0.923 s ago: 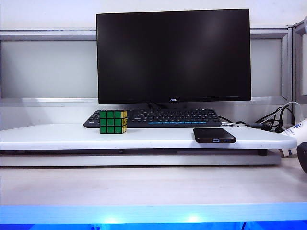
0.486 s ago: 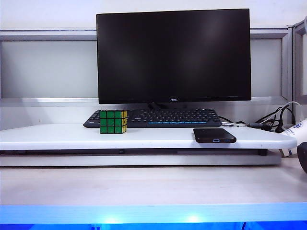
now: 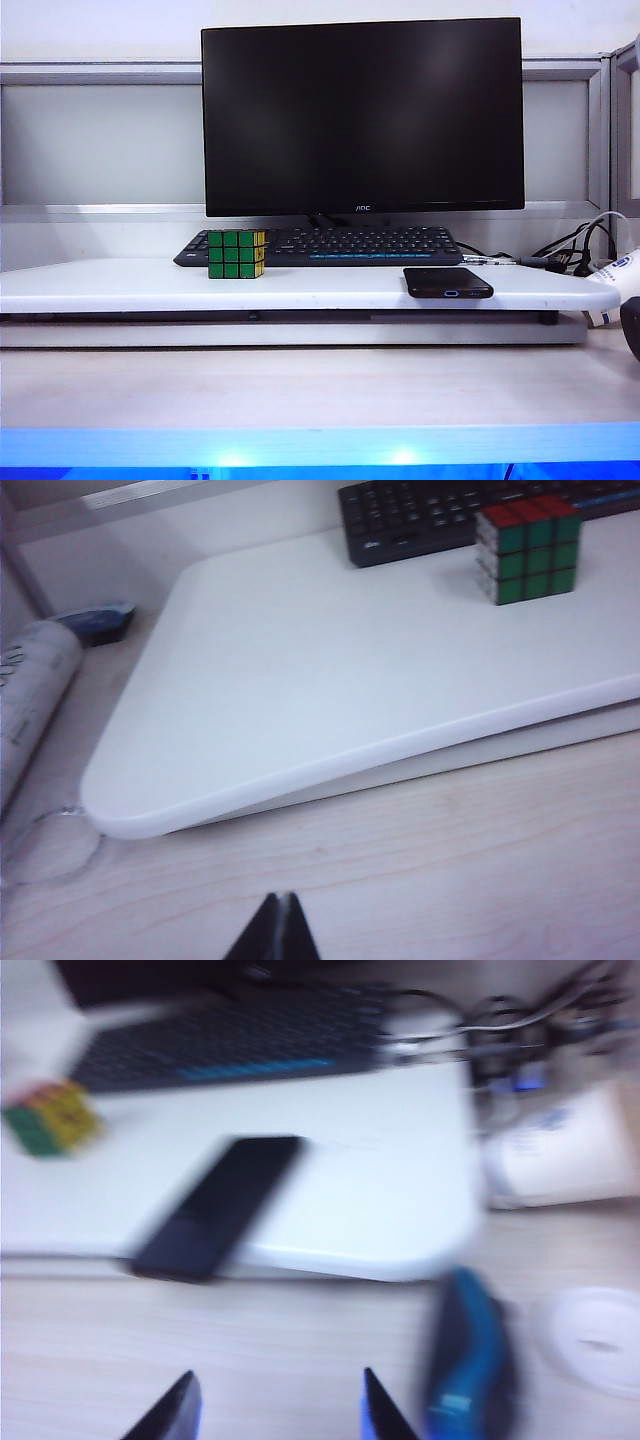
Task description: Put the phone on top of the Rubik's Cube.
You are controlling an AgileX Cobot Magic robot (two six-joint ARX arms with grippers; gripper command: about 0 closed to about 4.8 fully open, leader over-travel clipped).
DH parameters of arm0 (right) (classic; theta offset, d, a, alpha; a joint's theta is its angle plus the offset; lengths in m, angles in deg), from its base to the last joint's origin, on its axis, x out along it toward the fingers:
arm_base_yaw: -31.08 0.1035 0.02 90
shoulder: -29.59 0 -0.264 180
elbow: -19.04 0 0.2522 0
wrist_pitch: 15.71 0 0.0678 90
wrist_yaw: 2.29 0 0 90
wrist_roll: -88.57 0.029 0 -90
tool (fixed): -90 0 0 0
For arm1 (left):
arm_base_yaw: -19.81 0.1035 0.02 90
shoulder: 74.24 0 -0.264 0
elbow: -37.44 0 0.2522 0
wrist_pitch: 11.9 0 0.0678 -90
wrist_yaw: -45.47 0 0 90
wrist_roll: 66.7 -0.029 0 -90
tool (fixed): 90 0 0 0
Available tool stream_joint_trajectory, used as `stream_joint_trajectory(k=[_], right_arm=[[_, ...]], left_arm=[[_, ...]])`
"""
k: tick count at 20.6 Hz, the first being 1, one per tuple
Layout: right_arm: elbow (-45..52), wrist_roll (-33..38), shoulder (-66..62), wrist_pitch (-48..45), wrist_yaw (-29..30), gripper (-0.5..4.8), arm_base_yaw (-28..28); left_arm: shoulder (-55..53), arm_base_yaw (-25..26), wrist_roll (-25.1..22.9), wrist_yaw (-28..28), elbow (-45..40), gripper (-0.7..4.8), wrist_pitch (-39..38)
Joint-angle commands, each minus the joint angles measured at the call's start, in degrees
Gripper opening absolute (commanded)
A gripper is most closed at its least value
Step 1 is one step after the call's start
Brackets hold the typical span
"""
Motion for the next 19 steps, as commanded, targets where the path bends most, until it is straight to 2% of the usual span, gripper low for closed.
stream_joint_trajectory(k=[1, 4, 6, 8, 12, 17, 19], right_arm=[[-1.51, 4.96, 0.20, -1.46, 3.43, 2.78, 0.04], [-2.19, 12.17, 0.20, -1.79, 5.92, 3.42, 0.04], [-2.16, 18.12, 0.17, -2.25, 9.73, 3.78, 0.04], [-2.16, 26.58, -0.92, -3.98, 14.25, 3.79, 0.04], [-2.19, 35.69, -6.64, -8.98, 17.99, 3.79, 0.02], [-2.56, 47.39, -22.47, -19.45, 22.69, 3.79, 0.02], [-3.58, 52.89, -32.02, -27.08, 23.21, 3.78, 0.02]], left_arm=[[-0.02, 0.04, 0.92, -2.08, -0.15, -0.06, -1.16], [-0.02, 0.04, 0.90, -4.24, -0.15, -0.06, -1.01], [-0.02, 0.04, 0.87, -5.27, -0.13, -0.06, -0.96], [-0.02, 0.04, 0.87, -6.47, -0.07, -0.06, -0.94], [-0.02, 0.04, 0.87, -8.74, -0.04, -0.06, -0.72], [-0.02, 0.04, 0.90, -12.90, -0.02, -0.06, -0.31], [-0.02, 0.04, 0.87, -15.67, -0.02, -0.06, -0.04]])
